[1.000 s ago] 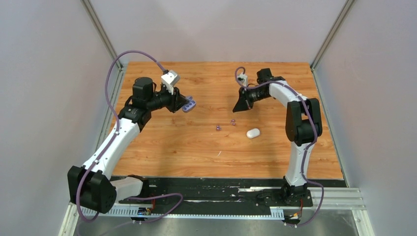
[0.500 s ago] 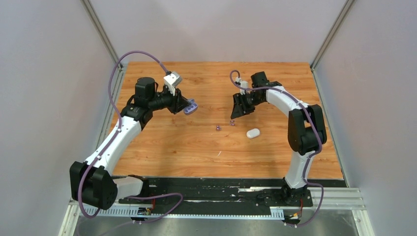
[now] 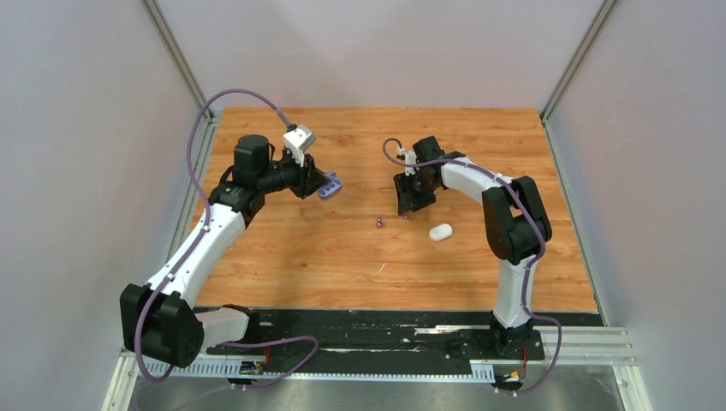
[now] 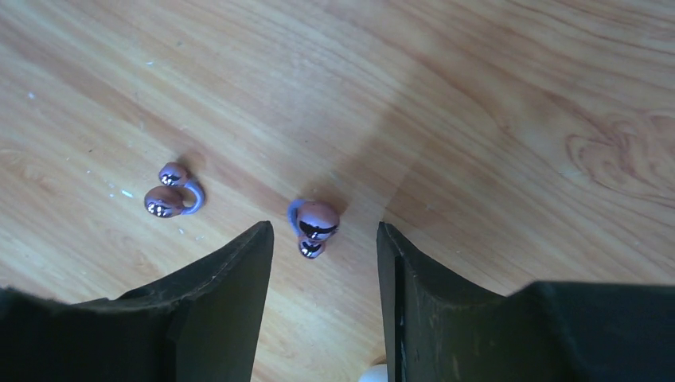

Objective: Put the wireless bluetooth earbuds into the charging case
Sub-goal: Pick up the earbud from the center of the board.

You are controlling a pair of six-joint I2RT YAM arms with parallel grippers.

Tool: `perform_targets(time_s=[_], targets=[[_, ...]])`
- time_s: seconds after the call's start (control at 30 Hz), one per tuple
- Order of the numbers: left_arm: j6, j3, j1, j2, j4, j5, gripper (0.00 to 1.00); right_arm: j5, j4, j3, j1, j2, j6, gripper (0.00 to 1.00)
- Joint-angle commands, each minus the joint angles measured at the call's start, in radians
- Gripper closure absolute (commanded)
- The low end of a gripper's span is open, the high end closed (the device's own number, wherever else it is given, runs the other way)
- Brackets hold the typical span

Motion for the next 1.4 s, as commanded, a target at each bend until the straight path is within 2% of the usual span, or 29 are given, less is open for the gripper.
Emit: perform_targets(time_s=[0.0, 0.13, 0.4, 0.5, 0.6, 0.77, 0.9, 1.1, 1.3, 1.37], targets=[[0.008, 0.026, 0.004, -0.039, 0.014, -0.010, 1.00, 0.083, 0.048, 0.011, 0.007, 0.010, 0.034, 0.52], [0.008, 0.024, 0.004, -0.040, 0.018, -0.015, 1.00, 0.086, 0.058, 0.027, 0.008, 0.031, 0.030, 0.55], [0.008, 0.019, 0.004, -0.040, 0.020, -0.018, 1.00, 0.073, 0.055, 0.016, 0.010, 0.040, 0.029, 0.71], [0.007, 0.017, 0.004, -0.040, 0.022, -0.019, 1.00, 0.065, 0.053, 0.004, 0.008, 0.035, 0.031, 0.73], [0.005, 0.017, 0.004, -0.039, 0.022, -0.021, 1.00, 0.022, 0.054, -0.005, 0.007, 0.030, 0.025, 0.80], [0.012, 0.021, 0.004, -0.034, 0.014, -0.015, 1.00, -0.083, 0.060, -0.015, -0.011, -0.001, 0.006, 0.99], [0.011, 0.020, 0.004, -0.025, 0.012, 0.005, 1.00, -0.169, 0.066, -0.029, -0.042, -0.056, 0.006, 1.00], [0.009, 0.023, 0.004, -0.003, 0.022, 0.014, 1.00, -0.173, 0.095, -0.071, -0.050, -0.096, 0.020, 1.00], [-0.001, 0.036, 0.004, 0.008, 0.023, 0.021, 1.00, 0.005, 0.122, -0.056, -0.049, -0.124, 0.068, 1.00], [-0.015, 0.034, 0.004, 0.010, 0.028, 0.030, 1.00, -0.001, 0.154, -0.053, -0.049, -0.166, 0.077, 1.00]])
